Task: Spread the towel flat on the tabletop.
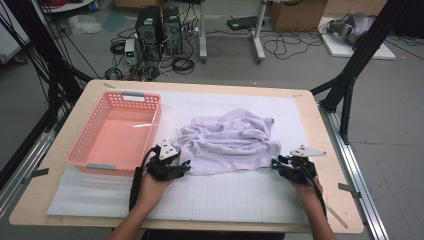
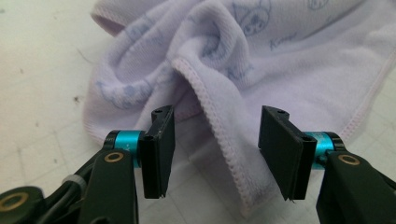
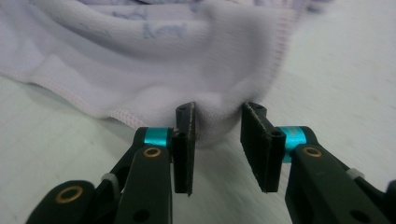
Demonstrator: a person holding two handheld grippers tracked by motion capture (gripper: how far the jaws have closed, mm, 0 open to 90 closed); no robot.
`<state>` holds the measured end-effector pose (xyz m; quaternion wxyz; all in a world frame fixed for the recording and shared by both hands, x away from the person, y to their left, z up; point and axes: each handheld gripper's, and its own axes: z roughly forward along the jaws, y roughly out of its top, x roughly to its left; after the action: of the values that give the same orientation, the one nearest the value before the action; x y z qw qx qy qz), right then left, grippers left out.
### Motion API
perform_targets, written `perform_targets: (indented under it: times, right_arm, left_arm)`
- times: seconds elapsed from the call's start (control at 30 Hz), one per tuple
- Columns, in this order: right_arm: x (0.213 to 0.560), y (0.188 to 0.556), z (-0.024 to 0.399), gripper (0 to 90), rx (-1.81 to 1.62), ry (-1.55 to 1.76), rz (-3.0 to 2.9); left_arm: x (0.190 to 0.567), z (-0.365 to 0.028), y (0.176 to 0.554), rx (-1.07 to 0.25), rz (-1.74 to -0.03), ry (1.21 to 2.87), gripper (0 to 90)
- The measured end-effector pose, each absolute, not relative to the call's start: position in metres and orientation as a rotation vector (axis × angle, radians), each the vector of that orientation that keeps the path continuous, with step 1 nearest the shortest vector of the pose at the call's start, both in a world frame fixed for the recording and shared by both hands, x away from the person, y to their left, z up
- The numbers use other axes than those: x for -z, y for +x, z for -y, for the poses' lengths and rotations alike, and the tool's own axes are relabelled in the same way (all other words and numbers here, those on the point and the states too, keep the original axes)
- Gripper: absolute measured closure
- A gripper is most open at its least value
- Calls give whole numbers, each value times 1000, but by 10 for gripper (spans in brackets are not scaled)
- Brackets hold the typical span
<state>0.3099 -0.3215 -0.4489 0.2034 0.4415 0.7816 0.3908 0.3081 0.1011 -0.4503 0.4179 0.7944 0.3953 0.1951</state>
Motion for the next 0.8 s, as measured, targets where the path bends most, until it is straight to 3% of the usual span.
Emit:
perform_targets:
  times: [0.23,0.3,0.4,0.47,0.5,0.8]
  right_arm:
    - [452,319,308,509,-1001,1261,-2185]
    - [452,320,308,591,-1004,1257,-2193]
    - [450,318,305,841,-1026,1215,-2243]
    - [450,316,303,851,-1020,1199,-2250]
    - [449,315,303,851,-1020,1202,-2248]
    - [441,282,330,850,-989,1249,-2240]
  left_arm:
    - [452,-98,309,-485,-976,2045,492]
    - [452,-97,309,-475,-947,2056,574]
    - [451,-95,307,-455,-898,2075,734]
    - [451,-94,305,-452,-875,2084,855]
    - [451,-93,304,-461,-876,2083,867]
    - [450,-109,290,-378,-925,2001,872]
